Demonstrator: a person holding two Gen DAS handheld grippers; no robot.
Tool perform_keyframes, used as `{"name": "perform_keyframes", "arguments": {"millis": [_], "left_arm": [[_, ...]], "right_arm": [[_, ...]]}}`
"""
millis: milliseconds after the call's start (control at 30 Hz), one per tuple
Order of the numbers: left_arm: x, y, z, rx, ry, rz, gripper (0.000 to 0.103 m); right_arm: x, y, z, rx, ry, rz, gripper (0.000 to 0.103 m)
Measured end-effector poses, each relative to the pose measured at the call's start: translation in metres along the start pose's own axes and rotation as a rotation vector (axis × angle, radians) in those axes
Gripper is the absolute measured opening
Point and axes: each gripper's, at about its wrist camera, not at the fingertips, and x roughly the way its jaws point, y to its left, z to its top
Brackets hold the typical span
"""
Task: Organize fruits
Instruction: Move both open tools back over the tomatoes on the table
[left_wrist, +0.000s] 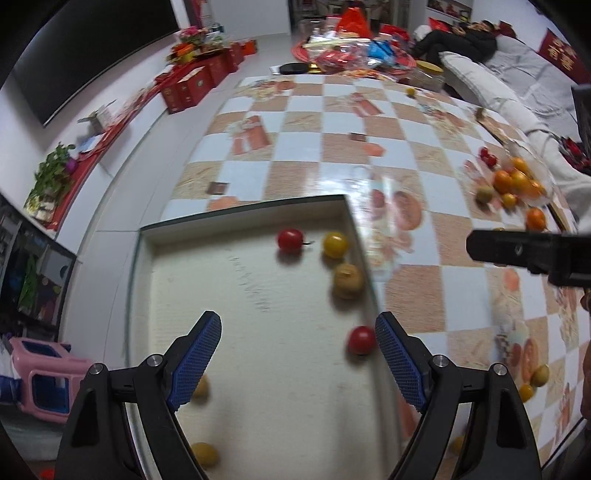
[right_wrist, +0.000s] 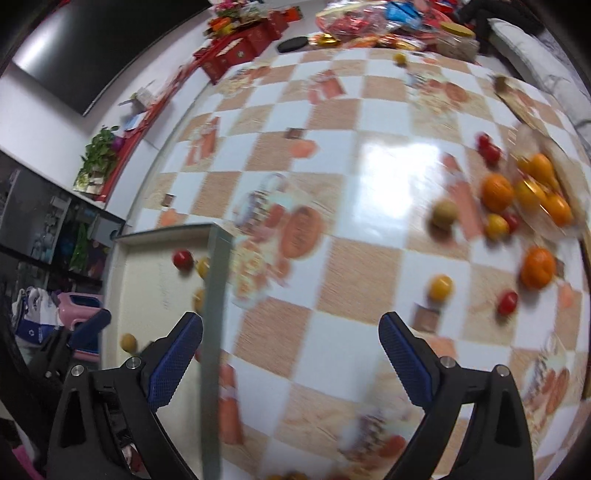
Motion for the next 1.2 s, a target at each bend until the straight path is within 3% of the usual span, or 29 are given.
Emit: {"name": "perform_keyframes", "arguments": {"millis": [267,500,633,700,767,833,1000,1167,1200], "left_arm": [[0.000,-0.068,0.014,0.105,0.013,-0.075,0.086],[0.017,-0.126,0.033,0.209,0.016,-0.104,0.086],[0.035,-0.154,0.043,0.263,0.026,-0.121,0.086],[0.043,-0.165,0.047,0.287,0.025,-0.129,0.086],[0.049,-0.173,0.049,0.310,0.018,-0.131,0.086],[0.054,-0.180,0.052,0.331,0.012,-0.132,0.086],[0.062,-0.193,0.059,0.363,-0.002,-0.145,0.086],[0.068,-0.208,0.063,0.417,-0.024,-0.131,0.086],[0.069,-0.210,0.064,0.423,-0.024,-0.133,0.086]], "right_arm": [[-0.021,-0.087,-0.038,0.115,0.016,-0.145,0.097],[-0.028,-0.139,-0.037,0.180,-0.003,-0.226,0.097],[-0.025,-0.153,-0.026,0.174,-0.019,-0.225,0.095],[-0.023,-0.156,-0.021,0.168,-0.023,-0.210,0.087],[-0.018,-0.161,-0.016,0.162,-0.013,-0.195,0.067],[-0.012,-0.162,-0.011,0.156,0.002,-0.168,0.059],[-0.004,-0.157,-0.005,0.103,0.007,-0.135,0.055],[0.001,-0.151,0.003,0.037,0.034,-0.158,0.021],[0.001,-0.153,0.004,0.039,0.039,-0.151,0.021]]}}
